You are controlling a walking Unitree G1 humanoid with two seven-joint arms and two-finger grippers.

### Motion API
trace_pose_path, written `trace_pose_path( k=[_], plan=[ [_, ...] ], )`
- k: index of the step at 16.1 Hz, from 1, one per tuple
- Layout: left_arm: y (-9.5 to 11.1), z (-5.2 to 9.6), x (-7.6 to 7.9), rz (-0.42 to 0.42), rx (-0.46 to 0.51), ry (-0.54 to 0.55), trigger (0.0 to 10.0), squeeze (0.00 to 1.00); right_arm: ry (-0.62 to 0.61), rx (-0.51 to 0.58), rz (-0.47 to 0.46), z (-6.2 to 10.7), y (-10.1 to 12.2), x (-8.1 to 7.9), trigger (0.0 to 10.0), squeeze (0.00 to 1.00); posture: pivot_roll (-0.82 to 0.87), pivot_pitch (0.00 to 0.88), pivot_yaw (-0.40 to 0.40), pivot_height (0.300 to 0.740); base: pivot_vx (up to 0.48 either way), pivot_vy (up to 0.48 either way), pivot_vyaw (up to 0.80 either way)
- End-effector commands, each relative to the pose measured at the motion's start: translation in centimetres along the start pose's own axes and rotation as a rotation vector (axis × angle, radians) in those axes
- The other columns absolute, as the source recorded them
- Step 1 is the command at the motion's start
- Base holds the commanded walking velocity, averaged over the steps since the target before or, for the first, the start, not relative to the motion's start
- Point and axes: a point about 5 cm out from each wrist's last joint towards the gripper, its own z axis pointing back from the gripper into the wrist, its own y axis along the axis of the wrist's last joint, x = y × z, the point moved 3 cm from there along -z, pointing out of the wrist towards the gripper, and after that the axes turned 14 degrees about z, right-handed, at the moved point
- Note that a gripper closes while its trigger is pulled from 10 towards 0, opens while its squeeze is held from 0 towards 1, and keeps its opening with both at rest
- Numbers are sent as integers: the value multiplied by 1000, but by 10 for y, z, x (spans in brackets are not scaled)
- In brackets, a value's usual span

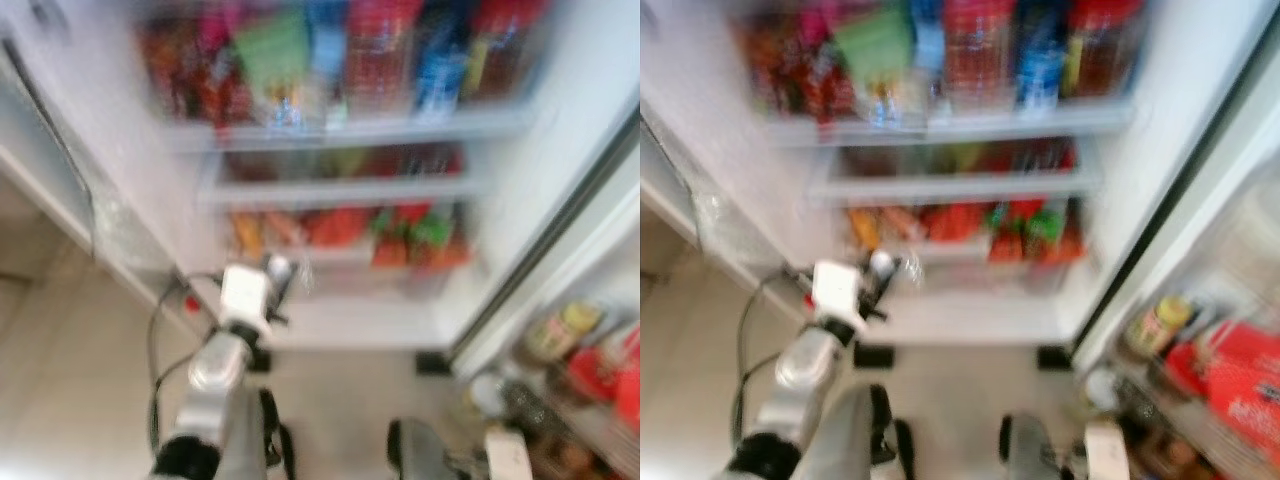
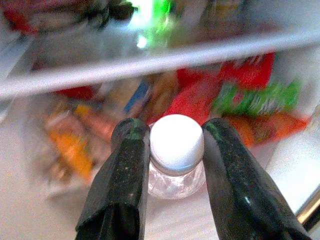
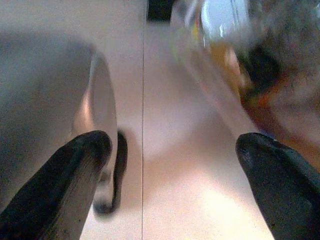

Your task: Restocking fridge

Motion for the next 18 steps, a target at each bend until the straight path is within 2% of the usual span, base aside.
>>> trace_pose_path(
  k=[1,4,8,11,14,16,18],
  plan=[
    [14,-4,2,-57,54,-20,10000,0,22,-17,-10,2,-8,-9,10000,0,-87,182,95,610,0,0,0],
    [23,-8,2,-107,79,-35,10000,0,25,-15,-15,2,-8,-10,10000,0,-88,183,98,610,0,0,0],
    [38,-13,2,-192,123,-59,10000,0,26,-16,-17,2,-7,-10,10000,0,-85,182,98,610,272,0,0],
    [41,-13,6,-236,139,-84,10000,0,27,-14,-19,2,-7,-10,10000,0,-87,182,99,610,284,0,0],
    [51,-15,13,-341,182,-119,10000,0,27,-12,-20,2,-7,-10,10000,0,-85,180,98,610,286,0,0],
    [56,-15,20,-466,211,-171,10000,0,23,-13,-21,2,-6,-10,10000,0,-84,177,99,610,289,0,0],
    [61,-16,22,-522,239,-168,10000,0,21,-12,-22,2,-6,-10,10000,0,-85,175,99,610,289,0,0]
  ],
)
